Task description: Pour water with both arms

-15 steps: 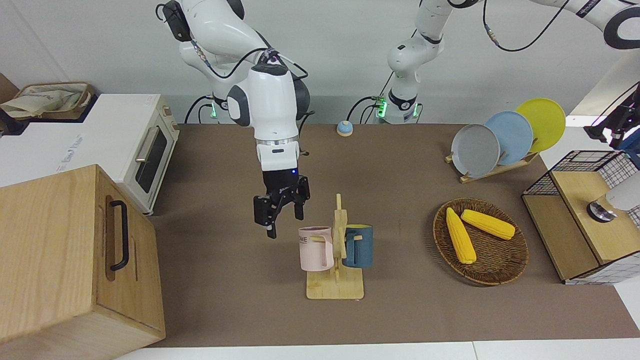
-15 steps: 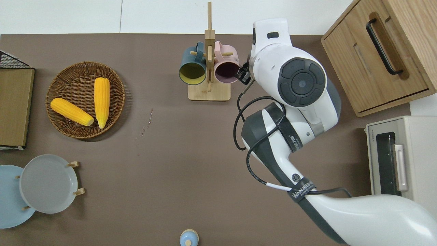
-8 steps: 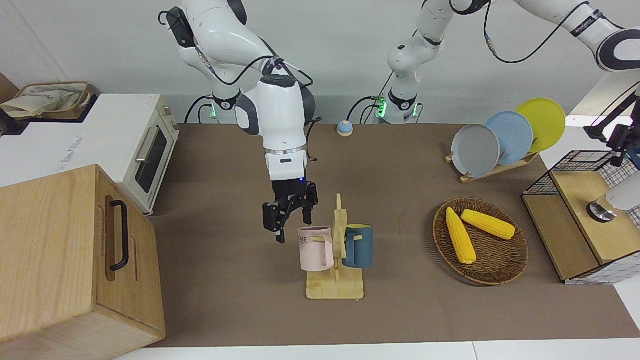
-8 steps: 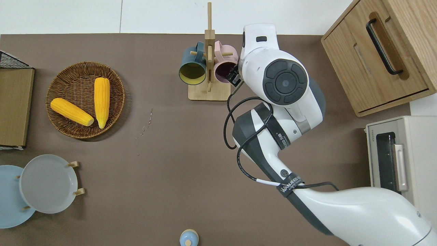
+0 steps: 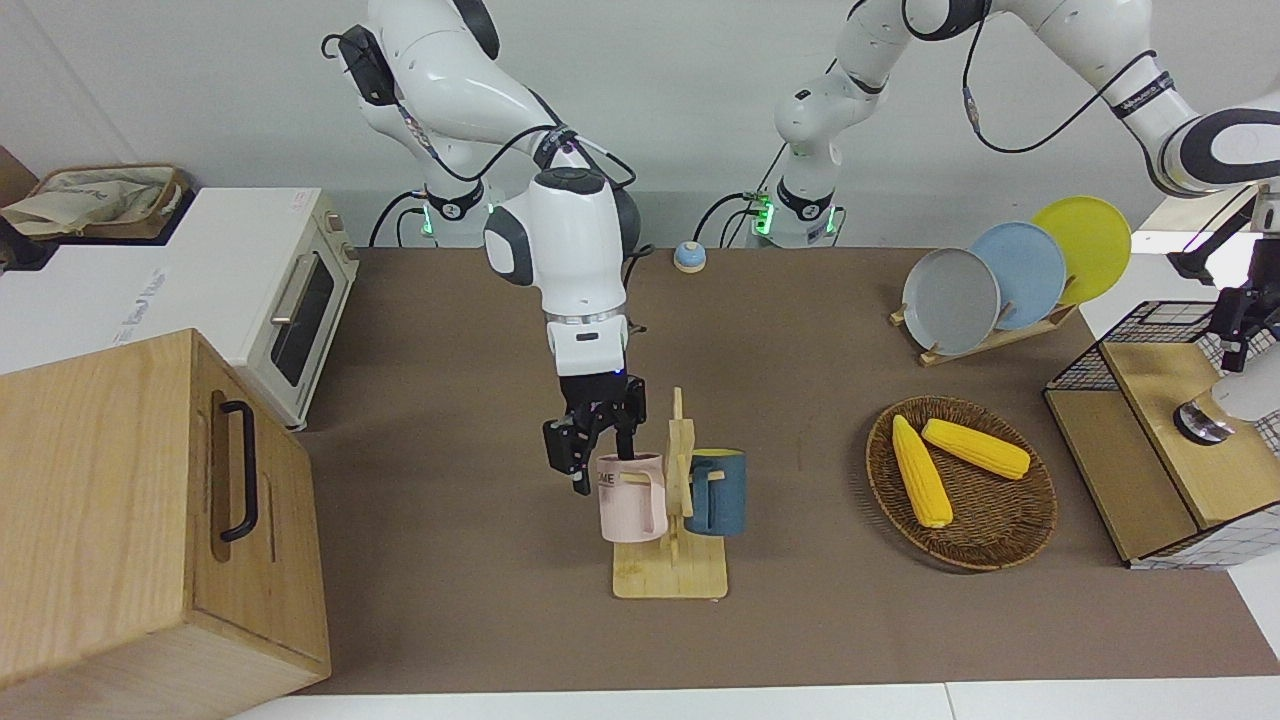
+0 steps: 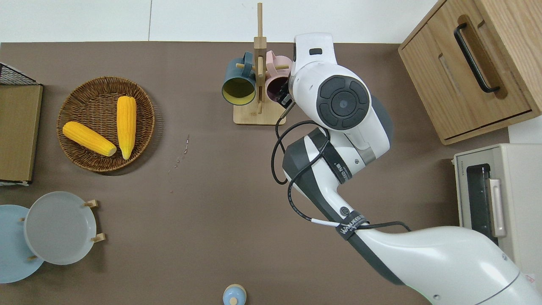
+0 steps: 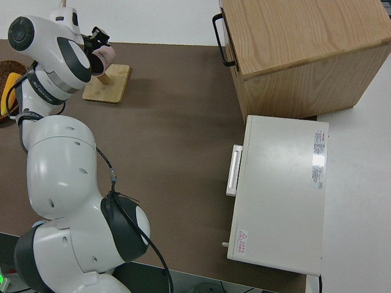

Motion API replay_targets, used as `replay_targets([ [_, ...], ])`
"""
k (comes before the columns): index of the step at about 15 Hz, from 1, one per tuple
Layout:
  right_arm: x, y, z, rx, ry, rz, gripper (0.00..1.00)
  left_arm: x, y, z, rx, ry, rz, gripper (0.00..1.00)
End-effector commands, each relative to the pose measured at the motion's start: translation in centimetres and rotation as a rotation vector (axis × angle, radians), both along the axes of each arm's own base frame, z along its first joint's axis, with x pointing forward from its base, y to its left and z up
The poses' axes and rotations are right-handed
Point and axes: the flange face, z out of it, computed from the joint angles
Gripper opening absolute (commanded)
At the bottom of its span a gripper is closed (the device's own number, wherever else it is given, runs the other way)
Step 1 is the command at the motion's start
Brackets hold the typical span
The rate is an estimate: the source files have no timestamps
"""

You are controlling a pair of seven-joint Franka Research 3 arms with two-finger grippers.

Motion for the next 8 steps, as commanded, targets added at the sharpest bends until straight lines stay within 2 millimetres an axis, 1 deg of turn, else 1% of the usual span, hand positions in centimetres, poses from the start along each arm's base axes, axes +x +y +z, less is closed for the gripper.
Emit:
replay_targets([
  [1,0.6,0.8,-0.9,-0.026,-0.029,0.009,0.674,0.8,-0.4,-1.2,0.004,-0.047,0.017,1.00],
  [2,0.5,1.2,-0.6,-0.026,-0.036,0.014,0.663,0.9,-0.4,-1.4,0.004,-0.044,0.020,1.00],
  [4,0.6,1.1,-0.5,-0.026,-0.039,0.012,0.628,1.0,-0.4,-1.7,0.002,-0.043,0.021,1.00],
  [5,0.8,1.2,-0.6,-0.024,-0.039,0.013,0.594,1.0,-0.3,-2.0,0.003,-0.042,0.025,1.00],
  [7,1.0,1.1,-0.7,-0.024,-0.039,0.010,0.492,1.2,-0.4,-2.4,0.001,-0.038,0.024,1.00],
  [8,1.0,1.0,-0.7,-0.025,-0.039,0.009,0.483,1.2,-0.4,-2.4,0.000,-0.039,0.023,1.00],
])
